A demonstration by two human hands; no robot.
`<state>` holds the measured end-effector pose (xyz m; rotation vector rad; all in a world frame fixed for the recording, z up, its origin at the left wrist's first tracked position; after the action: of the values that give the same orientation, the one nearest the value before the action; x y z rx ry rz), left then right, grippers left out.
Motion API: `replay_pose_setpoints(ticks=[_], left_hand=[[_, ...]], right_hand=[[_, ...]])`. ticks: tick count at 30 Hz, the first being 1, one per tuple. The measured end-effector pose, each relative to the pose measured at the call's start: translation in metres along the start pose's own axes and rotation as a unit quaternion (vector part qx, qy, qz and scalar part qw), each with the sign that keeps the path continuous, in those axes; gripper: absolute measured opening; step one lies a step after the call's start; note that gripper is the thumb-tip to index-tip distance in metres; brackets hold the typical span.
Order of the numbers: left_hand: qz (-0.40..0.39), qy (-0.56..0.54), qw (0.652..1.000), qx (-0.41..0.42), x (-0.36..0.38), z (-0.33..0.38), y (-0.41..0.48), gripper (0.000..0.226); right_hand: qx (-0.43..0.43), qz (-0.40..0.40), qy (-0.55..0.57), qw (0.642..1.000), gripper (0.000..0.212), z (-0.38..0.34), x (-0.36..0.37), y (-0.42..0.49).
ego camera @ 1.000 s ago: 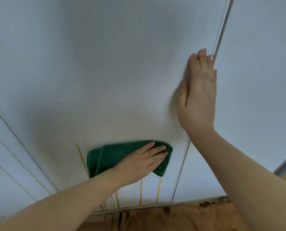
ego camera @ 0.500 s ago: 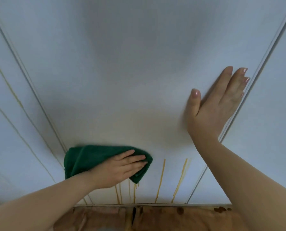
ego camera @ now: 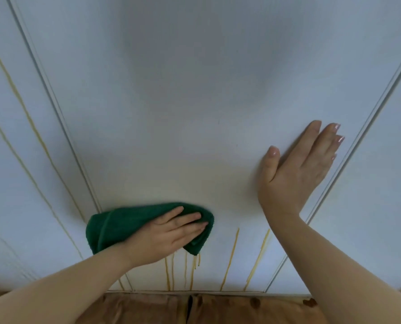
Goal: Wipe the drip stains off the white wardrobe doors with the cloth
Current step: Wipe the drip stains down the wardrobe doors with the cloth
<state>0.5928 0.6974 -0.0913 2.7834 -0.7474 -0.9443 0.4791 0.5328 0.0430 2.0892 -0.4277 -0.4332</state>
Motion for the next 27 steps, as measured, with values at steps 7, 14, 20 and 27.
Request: replay_pose_setpoints(ticks=[7, 14, 20, 27], left_hand=[[0.142, 0.002, 0.969, -0.201, -0.046, -0.078, -0.001, 0.037], [-0.017, -0.006, 0.998, 0.063, 0.019, 0.029, -0.023, 0.048], [0.179, -0.1, 0.953, -0.224, -0.044, -0.074, 0.001, 0.033], [-0.011, -0.097, 0.994, 0.047, 0.03, 0.044, -0.009, 0.055]], right_hand=[[-0.003, -0.048, -0.009, 0.999, 0.065, -0.009, 0.008, -0.031], [-0.026, -0.041, -0.016, 0.999, 0.065, -0.003, 0.009, -0.03], [-0.017, -0.029, -0.021, 0.999, 0.063, -0.004, 0.009, -0.031], [-0.037, -0.012, -0.031, 0.999, 0.063, -0.001, 0.011, -0.033]])
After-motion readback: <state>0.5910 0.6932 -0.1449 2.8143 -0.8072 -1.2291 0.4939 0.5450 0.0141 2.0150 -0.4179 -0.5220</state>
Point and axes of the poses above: each hand's wrist, its own y-axis towards the middle knuckle, its own x-axis out of the palm, z = x × y, the point moved 7 cm from there along y, towards the middle knuckle, and after that the axes turned 6 degrees about x, right-handed, at the moved point
